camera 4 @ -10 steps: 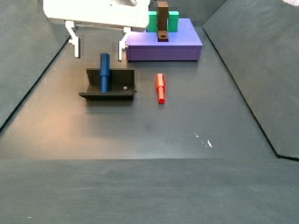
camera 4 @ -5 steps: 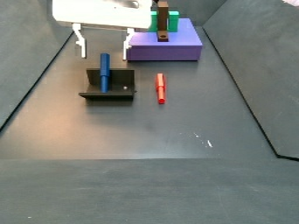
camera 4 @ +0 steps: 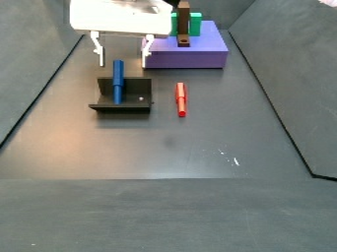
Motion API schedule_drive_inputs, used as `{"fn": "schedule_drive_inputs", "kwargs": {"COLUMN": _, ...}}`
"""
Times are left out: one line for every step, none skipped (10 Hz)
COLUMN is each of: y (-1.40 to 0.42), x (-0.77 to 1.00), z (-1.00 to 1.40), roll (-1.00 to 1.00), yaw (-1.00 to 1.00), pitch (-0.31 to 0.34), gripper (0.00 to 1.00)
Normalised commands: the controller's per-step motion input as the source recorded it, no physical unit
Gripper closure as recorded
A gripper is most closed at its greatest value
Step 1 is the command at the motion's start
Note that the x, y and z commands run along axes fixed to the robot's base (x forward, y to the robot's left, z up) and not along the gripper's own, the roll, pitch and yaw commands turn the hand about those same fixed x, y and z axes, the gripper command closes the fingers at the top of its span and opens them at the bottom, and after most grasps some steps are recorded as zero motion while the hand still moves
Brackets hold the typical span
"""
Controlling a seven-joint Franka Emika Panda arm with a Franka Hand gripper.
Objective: Pick up the blue object. Move up. Place the blue object on the fixture. Regrasp the blue object. Move to above the board. Insert the blue object.
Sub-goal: Regrasp the blue object.
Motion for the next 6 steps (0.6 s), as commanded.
{"fn": "schedule_drive_inputs", "kwargs": {"y": -0.16, "x": 0.22, "z": -0.27, "roll": 0.25, "yaw": -0.05, "pitch": 0.137, "gripper": 0.0}}
{"fn": "schedule_drive_inputs", "kwargs": {"y": -0.01, "x": 0.24, "z": -0.13, "roll": 0.07, "yaw": -0.05, "pitch": 0.089, "gripper": 0.0}}
{"fn": "schedule_drive_inputs", "kwargs": {"y": 0.0, "x": 0.15, "z": -0.11, "roll": 0.0, "yaw": -0.09, "pitch": 0.02, "gripper": 0.0}}
{"fn": "schedule_drive_inputs", "kwargs": {"y": 0.04, "x": 0.1, "z": -0.06, "roll": 0.0, "yaw": -0.14, "pitch": 0.009, "gripper": 0.0}}
{"fn": "schedule_drive_inputs", "kwargs": {"y": 0.06, "x": 0.05, "z": 0.0, "roll": 0.0, "yaw": -0.13, "pitch": 0.0, "gripper": 0.0}}
{"fn": "schedule_drive_inputs", "kwargs": {"y": 0.06, "x": 0.03, "z": 0.0, "roll": -0.09, "yaw": -0.1, "pitch": 0.0, "gripper": 0.0}}
